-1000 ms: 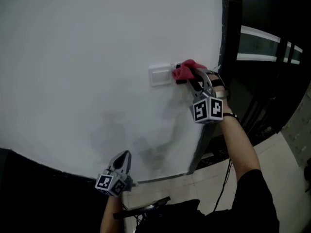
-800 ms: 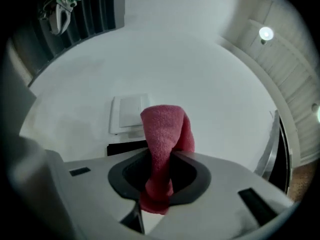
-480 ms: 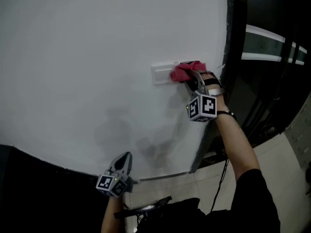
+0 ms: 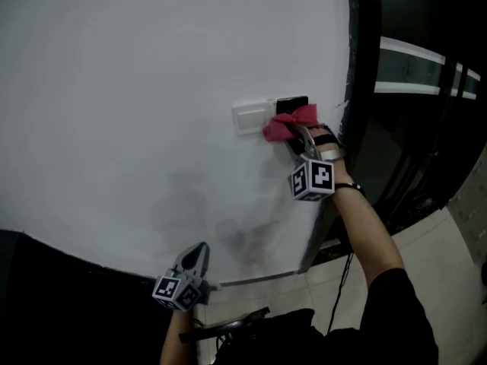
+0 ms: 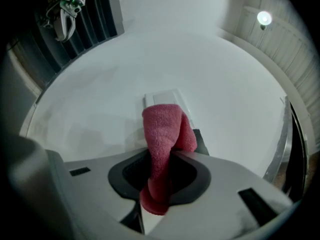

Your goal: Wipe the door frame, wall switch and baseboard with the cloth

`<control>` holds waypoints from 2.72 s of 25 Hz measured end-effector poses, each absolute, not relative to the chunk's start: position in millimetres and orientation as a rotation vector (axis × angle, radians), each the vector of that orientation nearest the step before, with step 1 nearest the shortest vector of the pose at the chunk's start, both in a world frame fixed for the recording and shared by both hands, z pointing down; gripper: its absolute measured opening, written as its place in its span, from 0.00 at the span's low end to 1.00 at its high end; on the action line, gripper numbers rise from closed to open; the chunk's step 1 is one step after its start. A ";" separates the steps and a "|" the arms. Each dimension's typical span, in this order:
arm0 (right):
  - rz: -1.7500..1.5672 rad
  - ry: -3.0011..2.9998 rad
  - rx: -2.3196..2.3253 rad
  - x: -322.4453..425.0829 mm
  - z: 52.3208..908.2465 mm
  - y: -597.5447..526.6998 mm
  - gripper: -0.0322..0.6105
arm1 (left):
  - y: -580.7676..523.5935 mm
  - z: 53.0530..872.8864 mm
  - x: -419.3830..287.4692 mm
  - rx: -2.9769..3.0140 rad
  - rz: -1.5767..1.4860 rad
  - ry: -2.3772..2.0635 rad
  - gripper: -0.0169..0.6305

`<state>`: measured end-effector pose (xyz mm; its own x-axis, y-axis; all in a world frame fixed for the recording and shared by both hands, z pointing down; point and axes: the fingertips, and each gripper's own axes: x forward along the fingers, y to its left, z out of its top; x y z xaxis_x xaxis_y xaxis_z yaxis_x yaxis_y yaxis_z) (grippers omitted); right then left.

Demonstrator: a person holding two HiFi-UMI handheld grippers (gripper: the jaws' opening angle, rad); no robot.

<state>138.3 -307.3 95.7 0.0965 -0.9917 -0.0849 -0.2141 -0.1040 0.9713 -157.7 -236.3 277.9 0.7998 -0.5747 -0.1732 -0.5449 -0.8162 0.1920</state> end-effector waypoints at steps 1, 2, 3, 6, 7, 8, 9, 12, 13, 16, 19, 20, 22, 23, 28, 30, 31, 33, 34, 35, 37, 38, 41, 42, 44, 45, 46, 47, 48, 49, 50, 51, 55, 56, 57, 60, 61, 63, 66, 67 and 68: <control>-1.098 -1.259 1.481 138.5 98.2 -307.6 0.18 | -236.8 278.6 -157.8 2.854 -0.338 -0.892 0.01; -1.096 -1.263 1.478 138.4 100.2 -308.0 0.18 | -237.7 279.0 -158.6 2.857 -0.339 -0.896 0.01; -1.095 -1.266 1.474 138.3 101.7 -308.3 0.18 | -238.6 279.6 -159.6 2.861 -0.339 -0.900 0.01; -1.096 -1.282 1.462 137.2 100.0 -303.9 0.18 | -238.2 280.9 -161.7 2.854 -0.349 -0.900 0.01; -1.108 -1.284 1.472 136.3 93.7 -299.9 0.18 | -237.7 281.1 -162.8 2.845 -0.351 -0.903 0.01; -1.129 -1.283 1.492 135.2 83.6 -295.4 0.18 | -237.6 281.1 -164.2 2.839 -0.348 -0.908 0.01; -1.153 -1.276 1.516 133.9 70.3 -291.3 0.18 | -237.9 280.7 -165.4 2.838 -0.344 -0.915 0.01; -1.223 -1.243 1.567 129.9 27.0 -285.7 0.18 | -238.1 278.5 -167.1 2.843 -0.355 -0.925 0.01; -1.236 -1.232 1.574 129.2 15.9 -286.8 0.18 | -237.3 278.2 -167.5 2.840 -0.360 -0.929 0.01; -1.235 -1.192 1.566 131.9 0.4 -296.3 0.18 | -234.5 279.8 -169.6 2.828 -0.352 -0.945 0.01; -1.229 -1.164 1.536 133.4 10.8 -304.4 0.18 | -232.5 282.1 -171.0 2.820 -0.347 -0.954 0.01; -1.229 -1.167 1.536 133.0 17.2 -305.3 0.18 | -232.1 282.1 -171.2 2.822 -0.344 -0.957 0.01; -1.210 -1.188 1.553 133.6 31.9 -306.1 0.18 | -234.0 285.4 -172.0 2.825 -0.326 -0.959 0.01; -1.196 -1.200 1.563 134.7 39.3 -306.3 0.18 | -235.8 287.5 -172.4 2.829 -0.321 -0.959 0.01; -1.190 -1.220 1.534 137.0 69.3 -304.9 0.18 | -236.6 290.2 -177.2 2.816 -0.322 -0.957 0.01; -1.179 -1.231 1.535 136.1 75.6 -303.8 0.18 | -236.0 291.2 -179.6 2.814 -0.326 -0.955 0.01; -1.172 -1.237 1.536 135.9 77.7 -303.6 0.18 | -236.3 291.8 -180.3 2.813 -0.324 -0.960 0.01; -1.162 -1.245 1.538 136.9 81.4 -303.6 0.18 | -237.4 291.4 -179.0 2.813 -0.326 -0.961 0.01; -1.158 -1.248 1.541 138.2 83.8 -303.4 0.18 | -237.7 291.7 -177.5 2.817 -0.325 -0.957 0.01; -1.155 -1.253 1.544 139.3 86.4 -303.1 0.18 | -237.6 292.2 -176.2 2.818 -0.326 -0.952 0.01; -1.147 -1.265 1.550 140.1 92.3 -303.1 0.18 | -237.1 293.4 -176.8 2.805 -0.330 -0.952 0.01; -1.139 -1.269 1.549 139.8 95.4 -303.6 0.18 | -237.6 293.8 -178.0 2.802 -0.330 -0.957 0.01; -1.101 -1.303 1.548 135.2 97.4 -303.7 0.18 | -242.5 290.9 -181.9 2.800 -0.334 -0.994 0.01; -1.095 -1.332 1.560 128.8 90.5 -301.4 0.18 | -245.1 290.0 -183.0 2.797 -0.336 -1.003 0.01; -1.131 -1.395 1.590 103.8 60.8 -293.1 0.18 | -249.7 288.4 -183.5 2.795 -0.341 -1.009 0.01; -1.166 -1.410 1.588 87.3 42.5 -289.6 0.18 | -251.3 287.2 -183.2 2.795 -0.345 -1.008 0.01; -1.201 -1.412 1.571 70.4 25.8 -288.3 0.18 | -252.2 285.1 -183.2 2.796 -0.353 -1.010 0.01; -1.226 -1.405 1.545 55.3 12.4 -289.8 0.18 | -252.4 282.6 -183.4 2.796 -0.365 -1.014 0.01; -1.238 -1.392 1.520 43.9 3.1 -293.9 0.18 | -252.0 280.6 -183.7 2.794 -0.380 -1.021 0.01; -1.236 -1.374 1.500 37.7 -2.0 -300.1 0.18 | -251.7 280.1 -184.0 2.790 -0.394 -1.032 0.01; -1.222 -1.350 1.488 36.1 -3.0 -307.8 0.18 | -251.7 280.9 -184.4 2.787 -0.403 -1.045 0.01; -1.200 -1.325 1.476 37.1 -0.7 -316.0 0.18 | -251.6 281.3 -185.0 2.787 -0.408 -1.057 0.01; -1.153 -1.285 1.438 36.2 20.3 -335.7 0.18 | -247.0 276.6 -194.7 2.803 -0.423 -1.051 0.01; -1.152 -1.285 1.436 35.5 23.6 -335.8 0.18 | -247.2 277.7 -198.4 2.794 -0.425 -1.059 0.01; -1.149 -1.284 1.431 35.3 26.6 -334.9 0.18 | -247.8 279.5 -201.5 2.776 -0.427 -1.071 0.01; -1.151 -1.259 1.414 35.8 36.0 -332.6 0.18 | -250.7 285.2 -210.2 2.727 -0.419 -1.111 0.01; -1.155 -1.246 1.416 35.9 38.8 -332.5 0.18 | -251.4 286.0 -212.8 2.724 -0.419 -1.119 0.01; -1.157 -1.239 1.432 36.5 43.8 -332.1 0.18 | -250.7 284.6 -214.9 2.724 -0.423 -1.120 0.01; -1.130 -1.256 1.476 38.2 51.3 -328.6 0.18 | -251.3 284.4 -217.3 2.735 -0.409 -1.119 0.01; -1.121 -1.260 1.483 38.4 54.9 -328.1 0.18 | -252.3 284.3 -218.7 2.742 -0.405 -1.118 0.01; -1.122 -1.256 1.479 38.7 59.1 -328.9 0.18 | -253.1 283.4 -219.7 2.751 -0.399 -1.116 0.01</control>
<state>38.7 -328.9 59.1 0.0847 -0.9917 -0.0970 -0.2071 -0.1127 0.9718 -219.7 -253.1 283.4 0.6884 -0.7003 -0.1888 -0.6615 -0.7129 0.2326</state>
